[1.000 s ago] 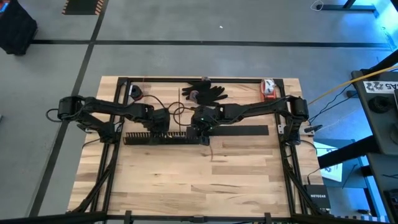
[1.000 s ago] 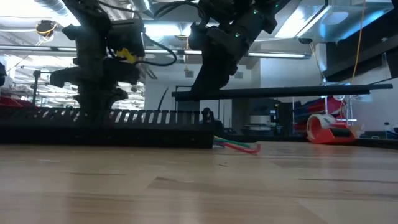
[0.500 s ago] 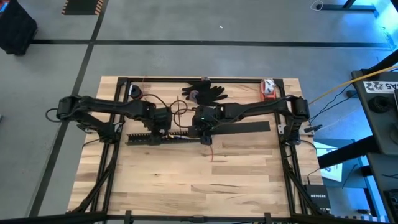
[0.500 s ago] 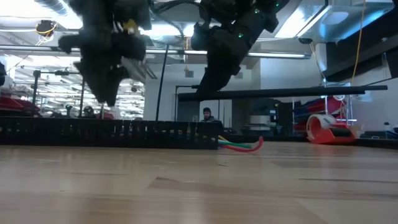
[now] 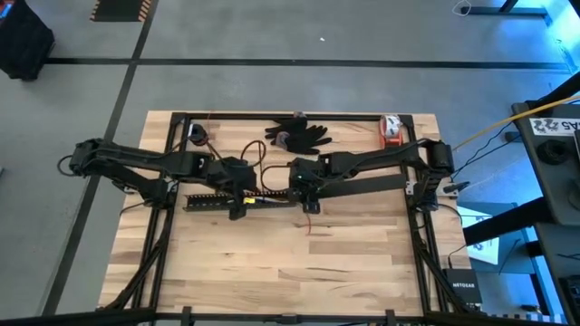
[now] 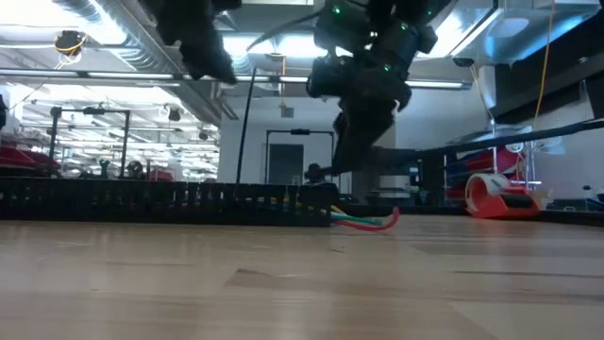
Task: Ziptie cables
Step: Close the black cable duct lid
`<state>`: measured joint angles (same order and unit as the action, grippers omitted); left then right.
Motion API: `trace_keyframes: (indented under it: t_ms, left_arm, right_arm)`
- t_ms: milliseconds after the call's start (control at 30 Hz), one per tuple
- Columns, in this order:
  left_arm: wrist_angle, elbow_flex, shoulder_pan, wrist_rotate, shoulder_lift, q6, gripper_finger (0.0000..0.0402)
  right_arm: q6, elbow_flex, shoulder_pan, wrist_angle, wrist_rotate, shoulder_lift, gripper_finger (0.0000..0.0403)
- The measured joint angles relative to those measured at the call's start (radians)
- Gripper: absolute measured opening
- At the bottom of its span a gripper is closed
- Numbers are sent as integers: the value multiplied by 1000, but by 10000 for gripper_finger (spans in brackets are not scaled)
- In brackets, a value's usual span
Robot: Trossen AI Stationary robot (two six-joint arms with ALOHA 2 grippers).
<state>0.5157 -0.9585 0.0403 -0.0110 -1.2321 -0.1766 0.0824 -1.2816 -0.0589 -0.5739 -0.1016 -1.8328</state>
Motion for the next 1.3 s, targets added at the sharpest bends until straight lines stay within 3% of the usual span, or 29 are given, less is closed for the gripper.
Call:
trace_keyframes:
  t_ms: [133, 300, 467, 700, 900, 1067, 1300]
  left_arm:
    - [-116, 1, 6, 35, -6, 30, 176]
    - [-126, 1, -13, 117, -12, 34, 180]
    - [-127, 0, -23, 115, -74, 72, 220]
    - [-250, -2, -22, 105, -169, 154, 271]
    - [-273, -2, -22, 142, -203, 146, 268]
    - [-266, -3, -22, 153, -218, 101, 257]
    - [-266, -3, 21, 193, -221, 48, 253]
  right_arm:
    - [-4, 42, 1, 19, -8, 0, 229]
    - [-27, 59, 0, 27, -23, 0, 229]
    - [-42, 59, 0, 25, -23, 3, 229]
    - [-42, 60, 0, -7, -23, 21, 229]
    - [-26, 60, 0, -11, -31, 24, 229]
    - [-55, 74, 13, -23, -107, 24, 229]
    - [-86, 211, 74, 96, -60, 63, 229]
